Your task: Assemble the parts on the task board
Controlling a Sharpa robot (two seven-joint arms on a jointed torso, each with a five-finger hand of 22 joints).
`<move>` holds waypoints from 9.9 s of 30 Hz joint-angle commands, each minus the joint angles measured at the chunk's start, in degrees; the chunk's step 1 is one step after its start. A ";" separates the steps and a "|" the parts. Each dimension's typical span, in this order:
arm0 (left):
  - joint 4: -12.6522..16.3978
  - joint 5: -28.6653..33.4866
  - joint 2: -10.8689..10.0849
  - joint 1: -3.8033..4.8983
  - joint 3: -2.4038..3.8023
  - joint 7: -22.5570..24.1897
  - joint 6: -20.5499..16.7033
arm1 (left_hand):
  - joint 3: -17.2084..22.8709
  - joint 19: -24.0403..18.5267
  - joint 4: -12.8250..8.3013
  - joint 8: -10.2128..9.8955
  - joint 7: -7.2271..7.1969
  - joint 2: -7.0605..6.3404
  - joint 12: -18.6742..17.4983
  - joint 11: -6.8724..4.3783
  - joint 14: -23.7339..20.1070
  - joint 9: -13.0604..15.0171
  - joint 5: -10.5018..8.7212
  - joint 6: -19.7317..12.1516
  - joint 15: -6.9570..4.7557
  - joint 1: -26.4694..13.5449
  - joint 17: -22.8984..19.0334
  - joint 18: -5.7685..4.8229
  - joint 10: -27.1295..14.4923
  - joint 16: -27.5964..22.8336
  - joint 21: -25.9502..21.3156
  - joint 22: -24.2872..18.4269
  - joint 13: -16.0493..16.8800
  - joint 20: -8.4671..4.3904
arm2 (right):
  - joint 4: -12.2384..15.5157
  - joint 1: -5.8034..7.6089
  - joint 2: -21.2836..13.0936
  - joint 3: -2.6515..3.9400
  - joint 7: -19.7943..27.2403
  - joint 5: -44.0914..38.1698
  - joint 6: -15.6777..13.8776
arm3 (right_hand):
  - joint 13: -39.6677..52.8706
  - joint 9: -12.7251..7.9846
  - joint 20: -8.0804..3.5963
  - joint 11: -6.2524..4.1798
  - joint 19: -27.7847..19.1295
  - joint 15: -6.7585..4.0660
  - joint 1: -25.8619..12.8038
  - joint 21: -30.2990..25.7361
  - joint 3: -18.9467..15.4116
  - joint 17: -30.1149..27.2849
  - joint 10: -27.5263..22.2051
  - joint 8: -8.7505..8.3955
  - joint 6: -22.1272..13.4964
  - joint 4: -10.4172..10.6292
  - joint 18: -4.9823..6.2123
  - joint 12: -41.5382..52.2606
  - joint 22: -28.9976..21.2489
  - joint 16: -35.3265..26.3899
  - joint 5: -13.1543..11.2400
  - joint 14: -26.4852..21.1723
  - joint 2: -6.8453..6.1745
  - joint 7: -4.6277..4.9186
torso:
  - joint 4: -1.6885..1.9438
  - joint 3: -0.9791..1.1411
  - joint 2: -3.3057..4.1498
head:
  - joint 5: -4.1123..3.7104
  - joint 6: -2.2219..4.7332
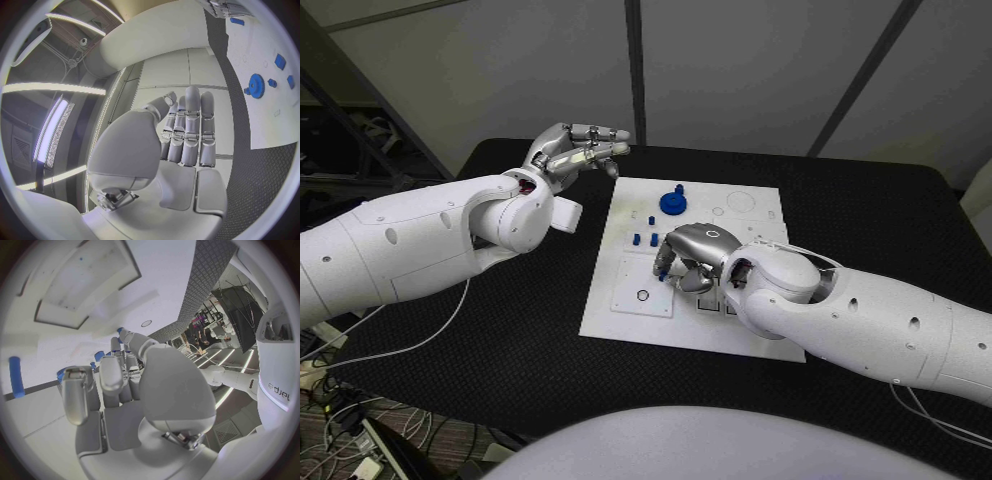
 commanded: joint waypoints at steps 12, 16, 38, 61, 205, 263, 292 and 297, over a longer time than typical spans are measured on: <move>0.05 0.19 0.02 0.11 0.08 0.04 0.55 | -0.10 -0.34 -0.21 -0.21 0.14 0.20 -0.32 0.12 0.02 -0.05 0.13 -0.44 0.35 -0.29 -0.06 -0.68 -0.28 -0.36 -0.37 -0.06 -0.01 -0.01 | -0.13 0.00 0.63 -0.17 -1.01 -1.37 2.56 | -0.52 -0.24 0.19 -0.16 5.63 0.29 -2.29 -0.60 -0.22 -0.50 -0.99 -0.34 -1.23 -0.55 -0.18 0.21 14.38 -0.02 -0.65 0.54 -0.63 0.27 | 0.01 0.00 -0.03 | 0.20 -0.16; 0.04 0.19 0.01 0.11 0.08 0.02 0.55 | -0.10 -0.34 -0.21 -0.21 0.14 0.20 -0.32 0.12 0.02 -0.05 0.13 -0.44 0.35 -0.29 -0.06 -0.68 -0.28 -0.36 -0.37 -0.06 -0.01 -0.01 | -0.09 0.00 0.56 -0.19 -1.16 -1.55 2.68 | -0.54 -0.24 0.20 -0.16 5.59 0.29 -2.36 -0.66 -0.23 -0.55 -1.00 -0.33 -1.23 -0.54 -0.16 0.21 14.33 -0.04 -0.66 0.53 -0.64 0.27 | 0.00 0.02 -0.04 | 0.24 -0.18; -0.27 0.19 0.01 0.11 0.08 -0.05 0.50 | -0.13 -0.35 -0.28 -0.24 0.17 0.17 -0.33 0.14 0.02 -0.08 0.09 -0.50 0.37 -0.29 -0.10 -0.68 -0.33 -0.46 -0.42 -0.09 0.00 0.01 | 0.07 0.00 0.23 -0.22 0.60 -1.11 0.64 | -4.30 -3.20 2.20 2.61 1.64 2.40 -5.67 -7.17 -2.78 -5.20 -12.18 -0.32 -8.03 -0.75 1.73 0.32 8.62 -2.68 -1.44 -0.67 -4.34 2.63 | -0.02 0.03 0.01 | 0.19 -0.03; -0.99 0.20 -0.20 0.10 0.07 -0.20 0.57 | -0.18 -0.36 -0.41 -0.25 0.19 0.12 -0.34 0.16 0.03 -0.10 -0.05 -0.55 0.38 -0.26 -0.16 -0.67 -0.38 -0.58 -0.50 -0.12 0.01 0.04 | 7.30 2.67 -13.82 3.90 -1.98 1.88 -3.41 | -5.33 -4.83 2.14 2.51 1.01 2.38 -4.85 -8.99 -7.79 -6.73 -13.56 -0.23 -8.70 0.78 2.15 0.30 7.15 -3.07 -1.89 -0.82 -4.72 1.17 | 0.02 0.00 -0.06 | -3.94 2.69; -2.32 0.20 2.01 0.17 0.08 -1.44 1.33 | -0.21 -0.34 -0.67 -0.22 0.21 0.23 -0.29 0.18 0.08 -0.14 -0.11 -0.52 0.39 -0.17 -0.29 -0.65 -0.38 -0.85 -0.62 -0.18 0.04 0.07 | 5.85 0.67 -0.15 -0.76 -0.95 -2.75 3.26 | -4.19 -3.95 -0.91 -1.21 4.91 -0.80 0.16 -2.22 -3.42 -4.65 2.15 1.35 0.88 3.19 0.24 0.95 13.19 0.62 -2.00 -0.02 1.12 -0.53 | -0.08 0.06 -0.01 | -0.17 0.18; -2.72 0.20 1.52 0.20 0.00 -2.12 1.74 | -0.32 -0.35 -0.70 -0.24 0.23 0.21 -0.29 0.21 0.11 -0.17 -0.19 -0.57 0.43 -0.30 -0.33 -0.67 -0.41 -0.94 -0.69 -0.21 0.05 0.10 | 15.53 0.32 -16.90 1.41 -1.72 17.67 -17.99 | -2.57 -6.23 0.40 -0.62 2.95 0.04 -5.88 -7.46 -11.28 -5.82 0.63 1.42 -6.62 8.76 1.50 6.40 9.29 -0.12 -4.66 0.41 -3.12 0.37 | -0.91 0.03 -0.67 | -3.92 2.08; -3.00 0.21 1.48 -0.07 -0.26 -2.41 2.70 | -0.54 -0.39 -0.56 -0.26 0.27 0.21 -0.29 0.25 0.14 -0.21 -0.43 -0.64 0.51 -0.72 -0.39 -0.69 -0.47 -1.07 -0.87 -0.31 0.05 0.17 | 20.81 -3.84 -27.84 2.98 -26.02 10.36 -8.04 | 59.35 18.28 -3.33 -4.66 6.15 -3.42 -12.84 0.18 -25.30 10.91 8.89 6.04 -7.04 21.30 -0.43 64.35 15.10 11.04 -2.22 2.25 -3.74 -3.41 | -1.94 0.05 -1.09 | -9.36 2.41; -2.93 0.21 1.40 -0.07 -0.26 -2.39 2.71 | -0.54 -0.39 -0.56 -0.26 0.27 0.21 -0.29 0.25 0.14 -0.21 -0.43 -0.64 0.51 -0.72 -0.39 -0.69 -0.47 -1.07 -0.87 -0.31 0.05 0.17 | 20.50 -4.20 -27.12 2.95 -26.99 9.25 -6.29 | 59.56 19.53 -3.26 -4.59 6.15 -3.35 -13.24 0.18 -26.39 10.89 8.62 5.86 -7.43 21.36 -0.43 64.21 15.10 11.02 -2.22 2.20 -3.63 -3.35 | -1.85 0.02 -1.05 | -9.37 2.20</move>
